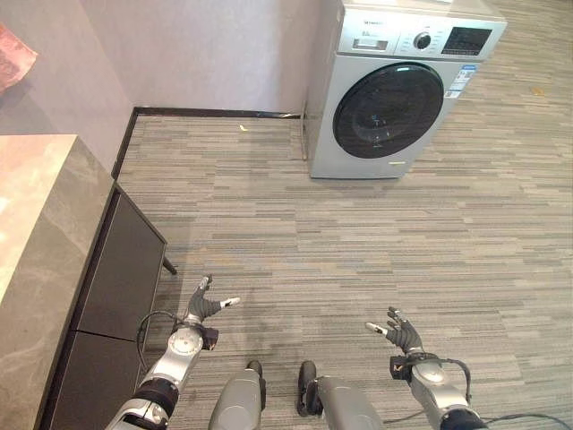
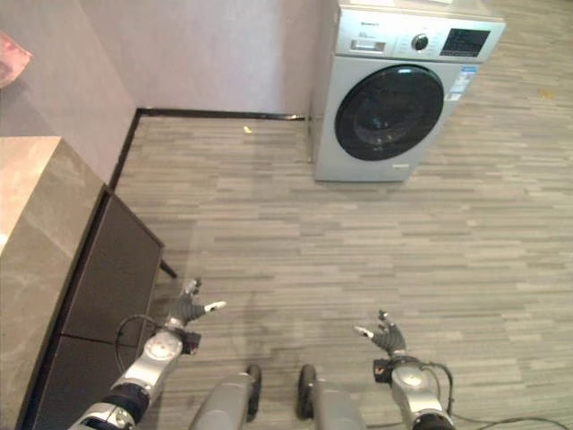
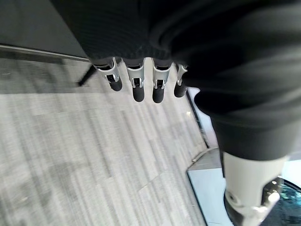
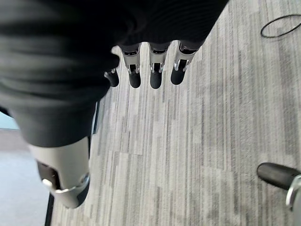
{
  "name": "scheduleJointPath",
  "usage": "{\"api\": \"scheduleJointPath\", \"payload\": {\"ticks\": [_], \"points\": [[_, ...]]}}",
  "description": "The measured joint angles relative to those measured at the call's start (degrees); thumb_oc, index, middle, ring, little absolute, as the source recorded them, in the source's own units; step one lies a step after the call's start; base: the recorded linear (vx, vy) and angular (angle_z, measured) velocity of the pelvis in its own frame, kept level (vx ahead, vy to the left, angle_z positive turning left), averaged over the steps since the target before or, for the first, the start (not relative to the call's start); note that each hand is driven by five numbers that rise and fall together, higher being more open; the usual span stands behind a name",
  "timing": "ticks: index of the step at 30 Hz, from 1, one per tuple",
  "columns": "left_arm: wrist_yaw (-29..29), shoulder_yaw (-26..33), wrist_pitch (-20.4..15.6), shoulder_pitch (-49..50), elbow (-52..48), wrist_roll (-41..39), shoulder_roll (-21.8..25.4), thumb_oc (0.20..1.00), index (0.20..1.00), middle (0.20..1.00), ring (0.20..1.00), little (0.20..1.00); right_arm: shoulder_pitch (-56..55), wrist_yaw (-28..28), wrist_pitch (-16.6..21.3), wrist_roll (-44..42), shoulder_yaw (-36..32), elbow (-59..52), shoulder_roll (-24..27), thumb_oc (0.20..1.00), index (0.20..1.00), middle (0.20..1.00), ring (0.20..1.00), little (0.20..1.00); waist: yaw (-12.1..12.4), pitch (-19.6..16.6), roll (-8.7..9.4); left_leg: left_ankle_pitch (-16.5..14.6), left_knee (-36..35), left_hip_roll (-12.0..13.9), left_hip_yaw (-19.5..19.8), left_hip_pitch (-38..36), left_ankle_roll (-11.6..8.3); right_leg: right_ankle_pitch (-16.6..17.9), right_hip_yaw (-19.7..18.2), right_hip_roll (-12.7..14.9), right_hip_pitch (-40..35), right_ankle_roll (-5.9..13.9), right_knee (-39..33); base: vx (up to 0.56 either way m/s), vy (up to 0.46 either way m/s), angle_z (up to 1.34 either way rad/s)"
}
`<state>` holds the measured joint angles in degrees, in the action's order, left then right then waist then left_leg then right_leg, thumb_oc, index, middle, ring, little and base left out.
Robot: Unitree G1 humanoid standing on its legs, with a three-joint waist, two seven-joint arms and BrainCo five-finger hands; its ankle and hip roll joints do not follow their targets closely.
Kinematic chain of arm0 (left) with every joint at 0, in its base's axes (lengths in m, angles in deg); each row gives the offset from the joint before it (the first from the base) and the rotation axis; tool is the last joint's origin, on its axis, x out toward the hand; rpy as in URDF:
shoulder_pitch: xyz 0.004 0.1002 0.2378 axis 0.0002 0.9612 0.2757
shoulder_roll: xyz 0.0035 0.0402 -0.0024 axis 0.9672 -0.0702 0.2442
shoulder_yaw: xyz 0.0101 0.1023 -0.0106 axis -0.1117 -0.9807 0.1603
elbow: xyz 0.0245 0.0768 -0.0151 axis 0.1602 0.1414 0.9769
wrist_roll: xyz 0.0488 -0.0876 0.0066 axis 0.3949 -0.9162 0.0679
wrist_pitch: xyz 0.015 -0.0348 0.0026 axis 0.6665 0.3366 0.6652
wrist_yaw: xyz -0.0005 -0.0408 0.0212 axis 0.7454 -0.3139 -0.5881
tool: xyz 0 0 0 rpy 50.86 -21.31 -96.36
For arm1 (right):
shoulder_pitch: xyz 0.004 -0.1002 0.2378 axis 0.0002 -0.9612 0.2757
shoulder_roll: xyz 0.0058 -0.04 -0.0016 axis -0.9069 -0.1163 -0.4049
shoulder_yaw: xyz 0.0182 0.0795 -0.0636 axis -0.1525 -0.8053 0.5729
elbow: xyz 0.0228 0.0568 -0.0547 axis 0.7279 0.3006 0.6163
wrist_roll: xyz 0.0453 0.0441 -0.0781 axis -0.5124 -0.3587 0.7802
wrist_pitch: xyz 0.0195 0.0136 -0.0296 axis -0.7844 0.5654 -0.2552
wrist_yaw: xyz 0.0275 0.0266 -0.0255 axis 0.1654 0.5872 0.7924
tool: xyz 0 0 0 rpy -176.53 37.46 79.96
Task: Put brush and paste in cup on sink, flatten towel.
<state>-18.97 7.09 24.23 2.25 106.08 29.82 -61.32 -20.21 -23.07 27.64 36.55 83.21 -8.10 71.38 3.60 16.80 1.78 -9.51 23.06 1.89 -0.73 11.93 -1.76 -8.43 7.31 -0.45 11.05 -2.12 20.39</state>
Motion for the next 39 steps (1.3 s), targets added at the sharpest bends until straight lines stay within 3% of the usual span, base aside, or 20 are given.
{"api": "scheduleJointPath", "payload": {"ticks": [2,5,9,10,13,15,17,19,20,21,23,25,26,27,30,31,32,36,38,39], "points": [[0.1,-0.7,0.0,0.5,-1.2,0.0,0.0,1.000,1.000,1.000,1.000,1.000,0.0,0.0,-0.1,0.0,0.0,-1.0,0.2,1.000,1.000,1.000,1.000,1.000,0.0,-0.1,-0.19,0.2,-1.7,-0.6,-1.3,-1.1,0.26,0.1,-1.1,0.5,0.0,0.63,-0.4,0.24,0.265,-0.23],[0.6,-0.9,-0.1,2.4,-3.7,0.0,-0.1,1.000,1.000,1.000,1.000,1.000,-2.0,-0.1,0.0,0.1,-0.3,-5.1,0.4,1.000,1.000,1.000,1.000,1.000,-0.7,-1.4,-1.10,1.5,-7.4,-3.7,-2.8,-3.8,4.25,1.1,-2.9,2.7,0.3,3.60,-1.8,0.16,0.230,-0.31],[0.6,-1.0,0.0,4.5,-4.1,0.4,-0.6,1.000,1.000,1.000,1.000,1.000,-2.3,-0.7,-0.3,1.2,0.6,-6.0,0.2,1.000,1.000,1.000,1.000,1.000,-1.8,-2.9,-2.00,2.2,-13.0,-4.9,-5.3,-6.6,7.07,3.3,-3.9,4.0,7.1,7.86,8.9,0.33,0.171,-0.36],[0.6,-0.8,0.0,4.0,-3.1,0.4,-0.1,1.000,1.000,1.000,1.000,1.000,-3.4,-1.3,-0.2,1.2,0.6,-10.7,0.1,1.000,1.000,1.000,1.000,1.000,-3.5,-2.9,-2.02,2.1,-14.8,-4.5,-4.7,-6.8,8.15,1.3,-5.5,0.9,12.2,9.04,5.2,0.72,0.083,-0.28],[0.8,2.2,0.0,2.1,0.5,-1.5,-2.1,1.000,1.000,1.000,1.000,1.000,-5.1,-1.4,0.0,1.3,0.0,-10.3,-0.2,1.000,1.000,1.000,1.000,1.000,-6.0,-3.3,-1.20,1.4,-16.1,-5.8,-3.1,-8.0,7.28,5.7,-2.1,2.1,12.9,8.59,-15.5,0.41,-0.011,0.31],[0.9,2.9,0.0,1.8,0.1,-3.0,-3.4,1.000,1.000,1.000,1.000,1.000,-6.1,-1.5,-0.2,1.9,0.2,-7.6,-0.3,1.000,1.000,1.000,1.000,1.000,-6.7,-3.3,-1.48,-0.5,-15.5,-6.5,-1.0,-9.3,7.31,8.4,-3.9,3.5,13.7,8.89,-22.5,0.58,-0.097,0.70],[1.2,1.4,0.0,1.3,-0.3,-4.8,-3.7,1.000,1.000,1.000,1.000,1.000,-8.0,-1.9,-1.5,2.5,0.7,-5.5,-0.8,1.000,1.000,1.000,1.000,1.000,-8.2,-3.6,-2.52,-4.0,-13.9,-6.3,4.2,-12.5,6.13,10.4,-8.5,2.7,13.8,9.15,-20.8,0.61,-0.235,1.09],[1.5,-0.1,-0.1,2.1,-0.7,-4.7,-3.9,1.000,1.000,1.000,1.000,1.000,-10.6,-2.6,-2.0,2.7,0.7,-5.6,-0.9,1.000,1.000,1.000,1.000,1.000,-9.2,-5.9,-2.55,-5.0,-14.9,-5.7,7.3,-15.6,4.70,12.1,-7.1,2.0,11.5,7.05,-18.1,0.43,-0.238,1.17],[1.2,-0.9,-0.2,2.4,0.7,-5.0,-5.1,1.000,1.000,1.000,1.000,1.000,-12.0,-2.7,-1.9,3.1,0.6,-4.4,-0.8,1.000,1.000,1.000,1.000,1.000,-10.0,-7.6,-1.69,-7.1,-13.3,-5.5,9.2,-17.8,2.40,16.6,-10.1,1.0,9.2,5.46,-14.8,0.39,-0.240,1.27],[1.2,-1.0,0.0,1.8,2.7,-5.9,-6.6,1.000,1.000,1.000,1.000,1.000,-11.3,-2.7,-1.9,3.4,0.0,-2.8,-0.4,1.000,1.000,1.000,1.000,1.000,-10.7,-7.8,-2.51,-7.9,-8.7,-4.8,9.6,-17.2,0.52,16.6,-9.1,0.2,8.4,2.85,-12.7,0.56,-0.380,0.97],[1.5,-1.3,0.1,1.9,5.1,-7.2,-9.0,1.000,1.000,1.000,1.000,1.000,-9.5,-2.7,-1.6,3.5,0.3,-1.2,1.0,1.000,1.000,1.000,1.000,1.000,-10.6,-9.9,-3.74,-5.6,12.4,-2.6,6.9,-9.1,-3.77,15.4,-6.9,-1.1,5.6,0.36,-13.8,0.37,-0.335,0.36],[2.6,-1.2,0.2,1.5,3.9,-8.9,-8.7,1.000,1.000,1.000,1.000,1.000,-9.2,-2.6,-1.6,4.7,0.6,-2.9,1.7,1.000,1.000,1.000,1.000,1.000,-10.5,-9.6,-2.14,1.1,30.1,0.6,4.5,-1.9,-5.23,12.3,-5.7,-1.8,3.0,-3.06,-13.5,0.39,-0.403,0.47],[2.8,-1.9,0.2,0.2,2.9,-9.3,-8.5,1.000,1.000,1.000,1.000,1.000,-9.6,-2.6,-1.7,4.8,1.0,-4.2,2.5,1.000,1.000,1.000,1.000,1.000,-9.2,-9.0,-1.25,2.8,35.7,2.2,1.7,1.6,-2.51,10.5,-5.6,-1.8,2.0,-4.48,-13.8,0.37,-0.236,0.41],[2.9,-2.1,0.2,-0.4,0.8,-9.3,-7.7,1.000,1.000,1.000,1.000,1.000,-9.6,-2.6,-2.0,4.8,1.0,-3.6,2.3,1.000,1.000,1.000,1.000,1.000,-7.8,-7.7,0.65,2.8,35.9,3.4,-1.5,3.1,-2.70,11.4,-6.4,-1.5,0.2,-3.31,-14.1,0.43,-0.168,0.18],[2.9,-2.2,0.7,0.1,0.0,-10.8,-6.8,1.000,1.000,1.000,1.000,1.000,-9.4,-2.3,-2.0,4.7,-1.1,-1.0,0.4,1.000,1.000,1.000,1.000,1.000,-6.2,-6.4,2.53,2.5,27.3,6.8,-9.6,6.8,-2.24,9.0,-4.9,-1.5,-6.2,-4.26,-18.0,0.42,-0.051,0.36],[3.2,-2.9,0.8,-0.2,0.0,-11.3,-6.8,1.000,1.000,1.000,1.000,1.000,-10.6,-2.0,-2.1,4.6,-1.9,-0.8,0.0,1.000,1.000,1.000,1.000,1.000,-6.2,-6.0,2.03,3.9,12.3,8.8,-17.8,11.8,-2.44,7.3,-1.6,-1.8,-8.7,-4.93,-19.9,0.48,0.077,0.73],[3.3,-3.4,0.9,-0.5,0.0,-11.3,-6.7,1.000,1.000,1.000,1.000,1.000,-10.7,-2.0,-2.2,4.6,-1.9,-0.7,0.0,1.000,1.000,1.000,1.000,1.000,-5.9,-5.3,1.71,5.4,7.1,8.7,-19.0,13.1,-2.63,6.8,-1.4,-2.1,-9.4,-5.11,-19.9,0.53,0.117,0.63],[3.3,-1.7,1.3,2.0,3.6,-11.3,-6.4,1.000,1.000,1.000,1.000,1.000,-9.5,-2.2,-2.4,5.9,-0.4,0.0,0.5,1.000,1.000,1.000,1.000,1.000,-3.4,-4.1,-1.50,9.3,-25.8,4.8,-12.6,12.9,-4.02,4.3,-2.2,-5.4,-16.6,-1.94,-24.3,0.54,0.160,-0.21],[3.4,0.2,1.4,3.0,3.9,-11.3,-6.3,1.000,1.000,1.000,1.000,1.000,-9.5,-2.6,-2.4,7.1,-0.4,-0.5,1.0,1.000,1.000,1.000,1.000,1.000,-3.2,-4.0,-1.71,11.0,-27.3,4.3,-12.7,12.0,-2.77,3.8,-3.1,-5.6,-19.3,-2.72,-25.0,0.55,0.223,-0.31],[3.4,0.8,1.4,4.1,3.2,-11.3,-5.8,1.000,1.000,1.000,1.000,1.000,-9.6,-2.6,-2.4,7.4,-0.3,-0.5,1.4,1.000,1.000,1.000,1.000,1.000,-3.0,-3.8,-1.32,14.3,-25.4,3.4,-13.0,11.0,-1.53,2.6,-4.0,-5.1,-21.5,-0.84,-25.2,0.50,0.237,-0.35]]}}
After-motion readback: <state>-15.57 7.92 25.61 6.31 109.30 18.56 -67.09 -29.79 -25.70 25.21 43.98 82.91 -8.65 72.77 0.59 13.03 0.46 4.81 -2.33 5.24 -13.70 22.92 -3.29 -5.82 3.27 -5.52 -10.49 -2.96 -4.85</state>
